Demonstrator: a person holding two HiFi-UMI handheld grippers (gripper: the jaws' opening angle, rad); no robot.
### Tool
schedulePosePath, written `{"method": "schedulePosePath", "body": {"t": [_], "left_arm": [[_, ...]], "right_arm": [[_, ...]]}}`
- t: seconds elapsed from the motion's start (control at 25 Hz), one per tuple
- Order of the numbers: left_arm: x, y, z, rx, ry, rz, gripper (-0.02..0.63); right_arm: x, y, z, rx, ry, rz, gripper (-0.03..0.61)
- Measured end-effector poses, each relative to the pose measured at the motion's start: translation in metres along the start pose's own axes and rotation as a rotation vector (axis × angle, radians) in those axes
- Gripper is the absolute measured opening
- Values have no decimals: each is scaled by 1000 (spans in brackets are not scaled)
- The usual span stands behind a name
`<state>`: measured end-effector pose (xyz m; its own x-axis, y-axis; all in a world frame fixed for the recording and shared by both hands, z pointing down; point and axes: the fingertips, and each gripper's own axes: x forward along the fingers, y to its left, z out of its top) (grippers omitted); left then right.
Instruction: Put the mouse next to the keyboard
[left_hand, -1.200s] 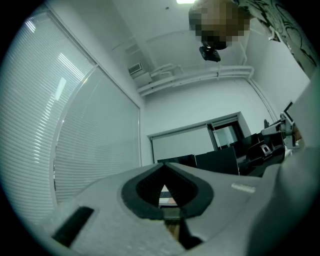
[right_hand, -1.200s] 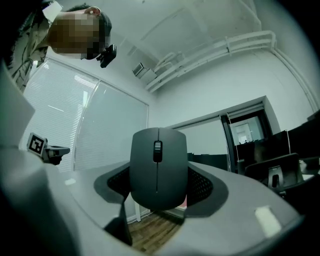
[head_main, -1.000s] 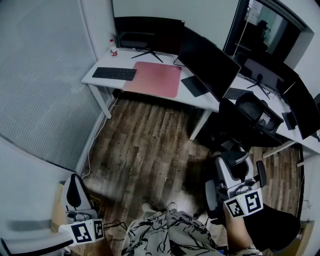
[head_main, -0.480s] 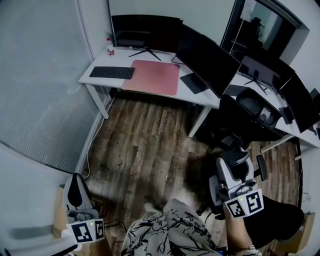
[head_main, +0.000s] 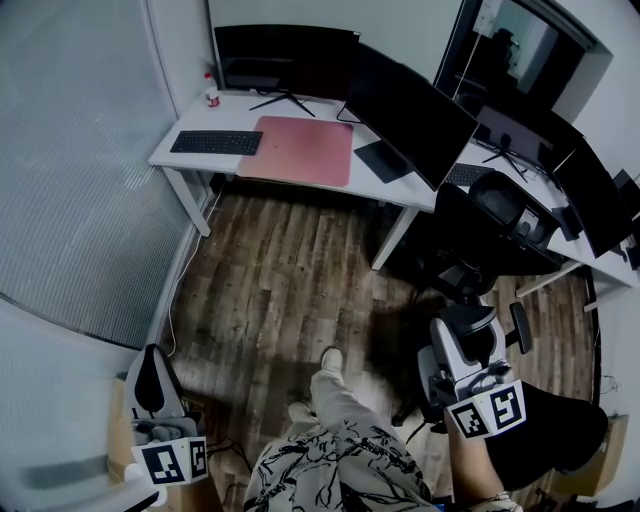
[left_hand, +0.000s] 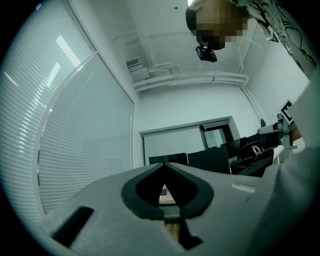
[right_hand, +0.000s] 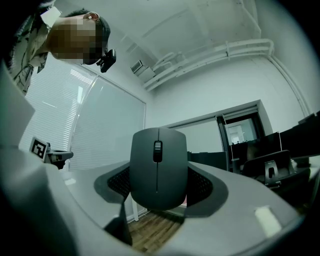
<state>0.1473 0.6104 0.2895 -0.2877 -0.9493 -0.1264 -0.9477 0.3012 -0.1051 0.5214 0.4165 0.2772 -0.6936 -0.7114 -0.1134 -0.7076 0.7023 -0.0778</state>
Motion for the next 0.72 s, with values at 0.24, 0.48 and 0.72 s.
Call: {"method": "schedulePosePath", "body": {"t": [0.24, 0.48, 0.72], "left_arm": [[14, -7, -3, -1, 3, 0, -5], [43, -14, 0, 18, -2, -5, -5], [75, -17, 3, 5, -11, 3, -5]], "right_arm": [[12, -11, -2, 17, -21, 5, 304], [34, -30, -4, 14, -27, 1, 304], [61, -49, 0, 10, -43, 3, 304]]}}
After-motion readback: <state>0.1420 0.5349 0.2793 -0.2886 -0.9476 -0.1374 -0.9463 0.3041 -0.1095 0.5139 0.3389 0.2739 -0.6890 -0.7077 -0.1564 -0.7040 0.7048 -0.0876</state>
